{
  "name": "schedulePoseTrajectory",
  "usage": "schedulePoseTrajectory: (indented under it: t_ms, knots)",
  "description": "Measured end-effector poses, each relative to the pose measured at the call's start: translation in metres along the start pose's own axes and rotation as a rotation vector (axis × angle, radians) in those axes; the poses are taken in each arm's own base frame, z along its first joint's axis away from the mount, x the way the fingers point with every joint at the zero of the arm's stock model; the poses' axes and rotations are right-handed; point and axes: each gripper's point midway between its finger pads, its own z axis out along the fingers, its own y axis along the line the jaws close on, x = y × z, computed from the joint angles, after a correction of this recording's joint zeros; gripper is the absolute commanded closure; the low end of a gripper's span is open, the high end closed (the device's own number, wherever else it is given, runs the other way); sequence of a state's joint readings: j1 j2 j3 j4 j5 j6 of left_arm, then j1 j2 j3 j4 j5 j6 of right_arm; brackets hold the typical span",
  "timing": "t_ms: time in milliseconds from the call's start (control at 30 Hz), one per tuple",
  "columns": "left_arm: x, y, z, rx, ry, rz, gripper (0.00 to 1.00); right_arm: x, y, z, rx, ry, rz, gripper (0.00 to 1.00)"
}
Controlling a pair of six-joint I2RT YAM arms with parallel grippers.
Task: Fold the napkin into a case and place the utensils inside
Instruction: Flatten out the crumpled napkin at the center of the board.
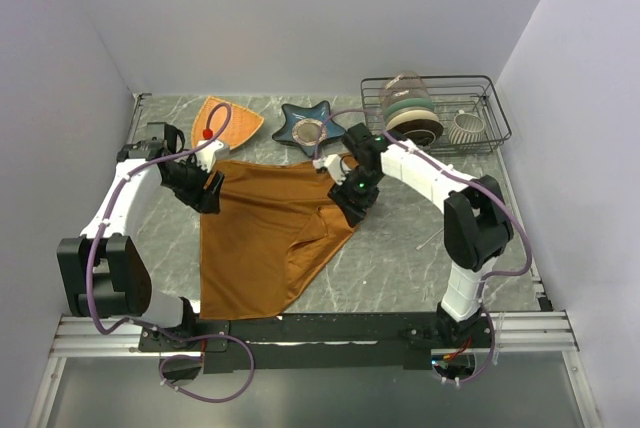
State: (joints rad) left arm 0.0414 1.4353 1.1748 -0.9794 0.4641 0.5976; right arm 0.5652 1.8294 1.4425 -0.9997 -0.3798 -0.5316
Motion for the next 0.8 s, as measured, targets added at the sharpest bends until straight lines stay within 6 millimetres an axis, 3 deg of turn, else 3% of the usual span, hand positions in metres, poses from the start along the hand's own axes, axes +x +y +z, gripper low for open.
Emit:
schedulePoseTrajectory:
  t_ms: [133, 333, 467, 600, 800]
  knots:
    - [0.002, -0.003, 0.003, 0.017, -0.003, -0.022, 0.32, 0.001, 0.005, -0.007, -0.045, -0.035, 0.115, 0.42]
    - [-0.001, -0.005, 0.005, 0.035, -0.015, -0.049, 0.32, -0.023, 0.019, 0.0, -0.137, -0.093, 0.211, 0.45]
    - [-0.002, -0.006, 0.005, 0.035, -0.018, -0.066, 0.31, -0.044, 0.01, 0.019, -0.171, -0.107, 0.255, 0.45]
    - [0.0, -0.008, 0.004, 0.029, -0.024, -0.067, 0.31, -0.049, 0.002, 0.042, -0.198, -0.079, 0.301, 0.46]
    - [0.002, -0.01, 0.003, 0.024, -0.026, -0.067, 0.31, -0.057, 0.0, 0.057, -0.23, -0.066, 0.326, 0.46]
